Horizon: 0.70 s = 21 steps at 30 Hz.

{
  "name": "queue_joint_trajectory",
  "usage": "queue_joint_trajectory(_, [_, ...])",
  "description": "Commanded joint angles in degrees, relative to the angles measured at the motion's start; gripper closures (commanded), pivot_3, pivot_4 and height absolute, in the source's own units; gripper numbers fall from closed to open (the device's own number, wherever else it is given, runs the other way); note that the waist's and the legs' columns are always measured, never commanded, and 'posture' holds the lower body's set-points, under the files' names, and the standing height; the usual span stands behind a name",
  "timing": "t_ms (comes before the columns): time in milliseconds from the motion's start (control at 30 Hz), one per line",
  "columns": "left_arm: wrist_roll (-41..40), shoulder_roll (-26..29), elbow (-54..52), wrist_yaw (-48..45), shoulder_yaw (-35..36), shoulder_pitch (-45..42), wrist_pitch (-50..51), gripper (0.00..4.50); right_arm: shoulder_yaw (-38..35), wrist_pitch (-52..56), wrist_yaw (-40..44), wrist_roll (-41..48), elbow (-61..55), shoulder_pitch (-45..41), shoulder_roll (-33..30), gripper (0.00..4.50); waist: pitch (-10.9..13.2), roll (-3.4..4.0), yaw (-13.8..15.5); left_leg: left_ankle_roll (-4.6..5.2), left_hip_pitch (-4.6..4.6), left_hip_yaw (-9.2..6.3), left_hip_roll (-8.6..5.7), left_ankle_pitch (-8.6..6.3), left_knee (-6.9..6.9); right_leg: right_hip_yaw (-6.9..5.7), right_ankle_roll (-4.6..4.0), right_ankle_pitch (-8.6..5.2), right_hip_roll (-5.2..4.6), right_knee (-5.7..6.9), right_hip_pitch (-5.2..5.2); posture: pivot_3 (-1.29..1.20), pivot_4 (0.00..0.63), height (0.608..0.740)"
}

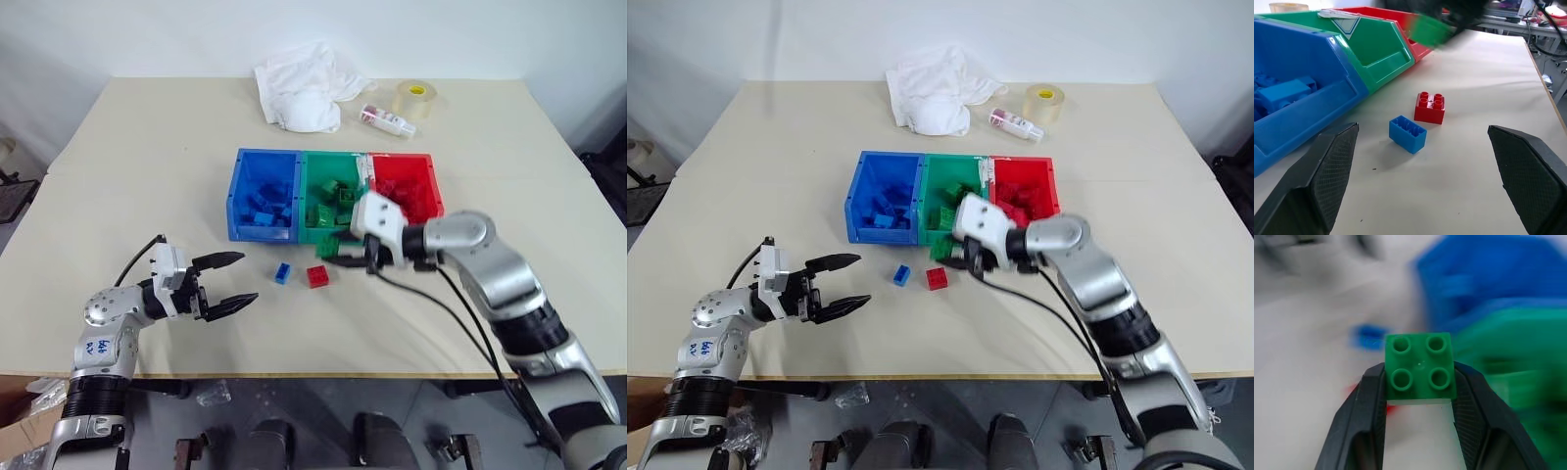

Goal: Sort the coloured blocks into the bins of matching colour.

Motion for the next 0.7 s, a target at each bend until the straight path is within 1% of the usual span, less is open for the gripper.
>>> queue_joint_trajectory(33, [-0.75,-0.24,-1.59,0.33,0.14,-0.46,-0.5,0.0,-1.29,-7.04,-4.92,-4.1,12.41,-5.6,2.81,2.69,0.0,0.0,-0.25,0.0,0.0,-0.05,0.0,0.0,-0.01,-0.02,0.0,0.0,0.0,0.02,0.0,0.0,0.15,0.74])
queue_joint_trajectory(67, [-0.74,-0.37,-1.8,0.46,0.07,-0.35,-0.51,0.0,-1.1,-8.82,-6.1,-5.32,16.73,-7.61,3.74,2.3,0.0,0.0,-0.58,0.0,0.0,-0.06,-0.03,0.0,-0.02,-0.04,0.0,0.0,-0.01,0.04,-0.01,0.0,0.15,0.74])
queue_joint_trajectory(133, [-0.79,-0.51,-2.13,0.63,0.03,-0.15,-0.5,0.0,-1.12,-11.25,-7.14,-6.7,22.21,-10.13,5.07,1.69,0.0,0.0,-0.94,0.0,-0.01,-0.08,-0.05,0.0,-0.05,-0.04,0.0,0.0,-0.02,0.06,-0.02,0.0,0.15,0.74])
queue_joint_trajectory(233, [-0.85,-0.55,-2.3,0.77,0.13,0.04,-0.62,0.0,-1.74,-13.48,-6.74,-7.13,24.9,-11.37,6.03,0.62,0.0,0.0,-1.32,0.0,-0.01,-0.08,-0.02,0.0,-0.12,-0.08,0.0,0.0,-0.01,0.08,-0.09,0.0,0.15,0.74])
queue_joint_trajectory(300, [-0.97,-0.46,-2.37,0.74,0.25,0.16,-0.61,0.0,-2.05,-13.98,-5.74,-6.9,24.4,-11.08,5.88,0.02,0.0,0.0,-1.63,0.0,-0.01,-0.08,-0.01,0.0,-0.13,-0.12,0.0,0.0,-0.01,0.09,-0.11,0.0,0.15,0.74])
queue_joint_trajectory(400, [-1.01,-0.38,-2.33,0.67,0.31,0.17,-0.66,0.0,-2.6,-13.87,-4.12,-6.18,22.3,-9.98,5.14,0.02,0.0,0.01,-1.99,0.0,-0.02,-0.08,-0.01,0.0,-0.11,-0.12,0.0,0.0,-0.01,0.11,-0.1,0.0,0.15,0.74])
queue_joint_trajectory(500, [-0.89,-0.35,-1.5,0.4,0.21,-0.44,-0.77,0.0,-4.06,-11.95,-0.83,-4.3,16.23,-6.59,2.86,0.02,0.0,0.01,-2.02,0.0,-0.02,-0.1,0.0,0.0,-0.11,-0.12,0.0,0.0,-0.01,0.13,-0.1,0.0,0.15,0.74])
queue_joint_trajectory(633, [-0.56,-0.23,0.51,-0.28,-0.07,-1.95,-1.03,0.0,-7.35,-6.86,8.07,3.2,0.47,3.21,-3.8,0.02,0.0,0.0,-1.19,0.0,-0.06,-0.19,-0.04,-0.01,-0.07,-0.12,0.0,0.0,-0.03,0.11,-0.07,0.0,0.15,0.74])
queue_joint_trajectory(700, [-0.42,-0.11,1.64,-0.69,-0.16,-2.79,-1.2,0.0,-10.02,-4.7,10.18,6.6,-6.2,8.47,-7.34,0.02,0.0,0.0,-0.61,0.01,-0.07,-0.18,-0.05,-0.01,-0.05,-0.13,0.0,0.0,-0.03,0.08,-0.04,0.0,0.15,0.74])
